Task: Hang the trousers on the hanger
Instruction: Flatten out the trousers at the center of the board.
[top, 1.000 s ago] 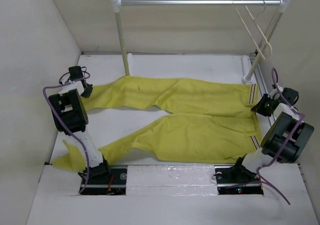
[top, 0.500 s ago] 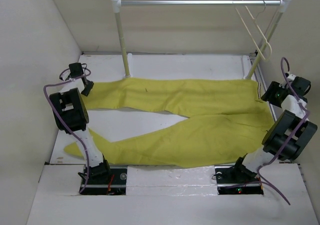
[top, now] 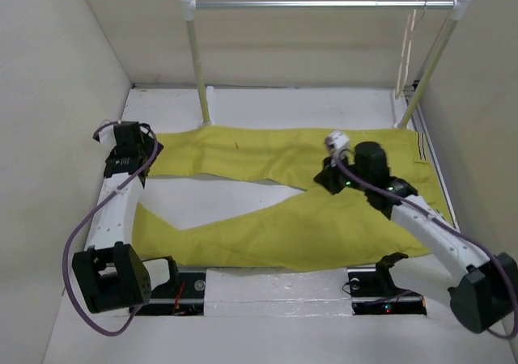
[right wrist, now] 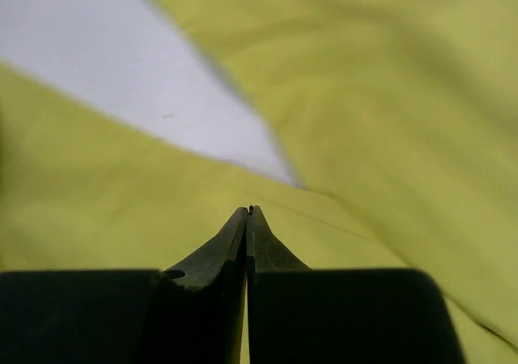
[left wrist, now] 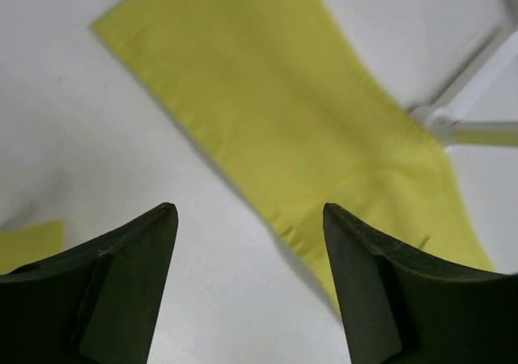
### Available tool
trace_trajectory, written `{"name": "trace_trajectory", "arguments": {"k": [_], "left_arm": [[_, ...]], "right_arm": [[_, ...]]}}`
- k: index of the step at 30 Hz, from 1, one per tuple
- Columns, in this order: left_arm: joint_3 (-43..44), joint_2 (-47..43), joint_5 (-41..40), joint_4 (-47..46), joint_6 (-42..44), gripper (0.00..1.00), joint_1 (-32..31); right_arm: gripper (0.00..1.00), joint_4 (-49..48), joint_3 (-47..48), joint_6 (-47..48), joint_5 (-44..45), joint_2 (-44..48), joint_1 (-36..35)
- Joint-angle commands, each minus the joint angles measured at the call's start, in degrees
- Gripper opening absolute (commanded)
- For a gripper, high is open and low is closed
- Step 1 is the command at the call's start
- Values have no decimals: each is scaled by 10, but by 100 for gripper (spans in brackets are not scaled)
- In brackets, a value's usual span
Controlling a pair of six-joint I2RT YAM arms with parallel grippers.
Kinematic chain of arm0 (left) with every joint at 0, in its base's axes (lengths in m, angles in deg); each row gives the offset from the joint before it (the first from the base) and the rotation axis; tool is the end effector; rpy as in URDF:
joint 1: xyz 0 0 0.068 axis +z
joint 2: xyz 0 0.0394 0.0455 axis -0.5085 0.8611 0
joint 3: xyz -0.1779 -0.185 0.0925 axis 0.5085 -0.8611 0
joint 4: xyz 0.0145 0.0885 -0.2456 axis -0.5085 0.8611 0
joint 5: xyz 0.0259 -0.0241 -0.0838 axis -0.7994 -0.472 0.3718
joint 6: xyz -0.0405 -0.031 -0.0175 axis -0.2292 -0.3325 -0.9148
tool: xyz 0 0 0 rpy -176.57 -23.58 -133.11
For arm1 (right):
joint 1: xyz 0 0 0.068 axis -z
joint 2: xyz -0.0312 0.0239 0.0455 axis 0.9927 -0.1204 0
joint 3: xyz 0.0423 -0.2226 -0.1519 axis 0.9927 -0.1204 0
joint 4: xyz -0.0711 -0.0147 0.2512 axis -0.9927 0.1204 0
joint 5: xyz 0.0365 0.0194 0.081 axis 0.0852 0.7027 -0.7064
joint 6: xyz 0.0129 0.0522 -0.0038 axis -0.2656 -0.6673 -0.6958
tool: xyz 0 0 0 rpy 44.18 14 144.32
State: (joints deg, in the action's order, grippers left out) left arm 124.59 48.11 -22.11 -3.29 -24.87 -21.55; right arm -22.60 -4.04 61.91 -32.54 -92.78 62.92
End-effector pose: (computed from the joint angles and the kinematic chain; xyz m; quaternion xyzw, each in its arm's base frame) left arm 0.2638 0.0495 0.3000 -0.4083 0.7697 -0.0381 0.4892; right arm 0.2061 0.0898 0.2775 -0.2575 0.8122 0.2408 0.4648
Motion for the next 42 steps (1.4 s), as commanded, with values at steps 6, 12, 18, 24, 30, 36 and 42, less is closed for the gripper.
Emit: {"name": "trace_trajectory", "arguments": {"k": [6,12,18,24,30,36,42], "left_arm": [[-56,-105,31,180,20,70,0],[-39,-136,11,208,26,65,0],[1,-140,25,206,40,64,0],[7,-135,29,193,59,62,0],[-6,-134,49,163,83,51,0],[6,-125,70,154,100,35,0],[-1,-125,70,149,116,34,0]], "right_arm": [[48,-31,240,130,-113,-383,-326],[54,-14,431,143,-203,-621,-357],[54,-23,479,123,-208,-698,-385],[25,-45,476,92,-242,-729,-392],[0,-52,477,70,-238,-715,-365],[0,-72,519,50,-155,-655,-321],[0,-63,548,51,-115,-652,-294]]}}
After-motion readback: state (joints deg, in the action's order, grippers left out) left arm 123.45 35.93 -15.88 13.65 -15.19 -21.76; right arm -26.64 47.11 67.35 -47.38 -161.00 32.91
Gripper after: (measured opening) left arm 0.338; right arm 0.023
